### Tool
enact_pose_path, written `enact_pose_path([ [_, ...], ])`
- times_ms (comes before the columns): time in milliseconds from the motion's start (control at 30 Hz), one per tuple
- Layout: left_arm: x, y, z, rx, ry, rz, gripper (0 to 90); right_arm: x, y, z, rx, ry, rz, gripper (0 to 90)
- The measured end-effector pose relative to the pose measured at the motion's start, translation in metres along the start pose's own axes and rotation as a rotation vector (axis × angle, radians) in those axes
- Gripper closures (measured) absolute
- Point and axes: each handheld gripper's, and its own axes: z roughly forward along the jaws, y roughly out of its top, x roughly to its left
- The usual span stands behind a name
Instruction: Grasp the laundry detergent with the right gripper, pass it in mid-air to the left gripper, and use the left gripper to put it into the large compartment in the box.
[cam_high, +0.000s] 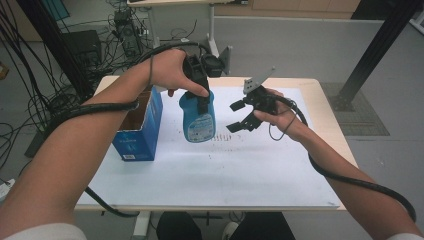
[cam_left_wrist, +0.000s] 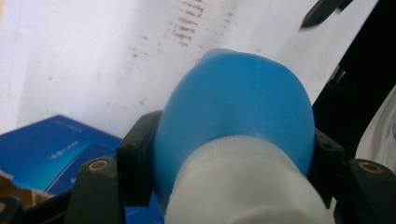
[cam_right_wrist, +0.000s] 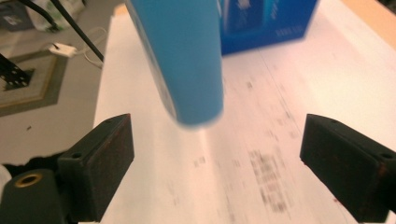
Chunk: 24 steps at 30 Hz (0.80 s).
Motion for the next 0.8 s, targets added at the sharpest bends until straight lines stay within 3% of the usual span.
enact_pose_path([
  [233, 0.009, -0.005, -0.025, -0.011, 0.042, -0.125, 35.5, -0.018, -0.021, -0.035, 0.085, -0.109, 0.121, 3.8],
  [367, 0.019, -0.012, -0.048, -0.022, 0.059, -0.229, 35.6, -0.025, -0.032, -0.051, 0.136, -0.145, 0.158, 4.0],
  [400, 0.023, -0.015, -0.057, -0.022, 0.063, -0.271, 35.5, -0.026, -0.033, -0.054, 0.141, -0.148, 0.164, 4.0],
  [467, 0.028, -0.018, -0.066, -0.019, 0.065, -0.311, 35.6, -0.027, -0.037, -0.061, 0.165, -0.165, 0.182, 4.0],
  [567, 0.038, -0.024, -0.083, -0.01, 0.059, -0.418, 35.6, -0.029, -0.041, -0.07, 0.195, -0.178, 0.205, 4.0],
  [700, 0.048, -0.032, -0.097, -0.023, 0.066, -0.526, 35.7, -0.03, -0.044, -0.08, 0.19, -0.189, 0.238, 4.1],
  [800, 0.058, -0.041, -0.11, -0.036, 0.079, -0.631, 35.7, -0.03, -0.045, -0.084, 0.197, -0.191, 0.239, 4.2],
])
